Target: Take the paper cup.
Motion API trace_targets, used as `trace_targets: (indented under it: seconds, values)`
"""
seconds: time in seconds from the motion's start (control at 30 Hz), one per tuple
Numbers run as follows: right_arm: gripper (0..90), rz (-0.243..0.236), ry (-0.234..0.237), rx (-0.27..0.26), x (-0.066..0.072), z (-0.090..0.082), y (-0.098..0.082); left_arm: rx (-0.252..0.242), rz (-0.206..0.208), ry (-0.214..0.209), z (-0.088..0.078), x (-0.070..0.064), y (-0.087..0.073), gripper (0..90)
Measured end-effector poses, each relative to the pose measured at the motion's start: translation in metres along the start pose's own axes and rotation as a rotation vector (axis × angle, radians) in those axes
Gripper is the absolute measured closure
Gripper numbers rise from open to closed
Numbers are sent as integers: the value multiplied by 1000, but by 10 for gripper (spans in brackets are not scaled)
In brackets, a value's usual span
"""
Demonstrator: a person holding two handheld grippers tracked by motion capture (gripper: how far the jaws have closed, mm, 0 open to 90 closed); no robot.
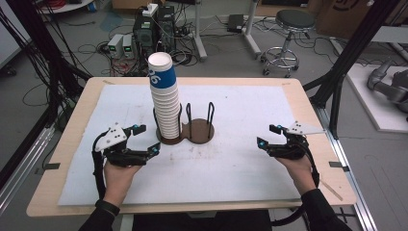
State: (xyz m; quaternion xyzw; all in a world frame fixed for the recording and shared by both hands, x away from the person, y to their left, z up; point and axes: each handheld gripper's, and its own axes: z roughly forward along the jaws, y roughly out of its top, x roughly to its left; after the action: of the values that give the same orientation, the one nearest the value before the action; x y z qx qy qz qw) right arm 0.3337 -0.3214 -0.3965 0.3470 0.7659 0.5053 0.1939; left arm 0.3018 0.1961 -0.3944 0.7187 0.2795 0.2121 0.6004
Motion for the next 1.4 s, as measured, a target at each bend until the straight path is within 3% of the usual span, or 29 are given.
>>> trace_targets:
  seconds: [0.13,0.33,0.47,0.73,0.97,1.4]
  values:
    - [222,6,6,19,-3,4,-1,8,1,17,0,0,0,128]
    - [222,10,-2,9,-4,0,-1,26,-10,20,0,1,2,125]
    - [222,1,-8,7,-3,0,0,21,3,21,-3,0,7,117]
    - [222,-10,-5,15,-1,2,1,8,-23,21,-3,9,23,69]
    - [221,0,-5,25,-1,0,-1,-15,-56,58,4,21,40,17]
    - [221,-9,3,24,0,1,0,-9,-40,89,25,36,70,17]
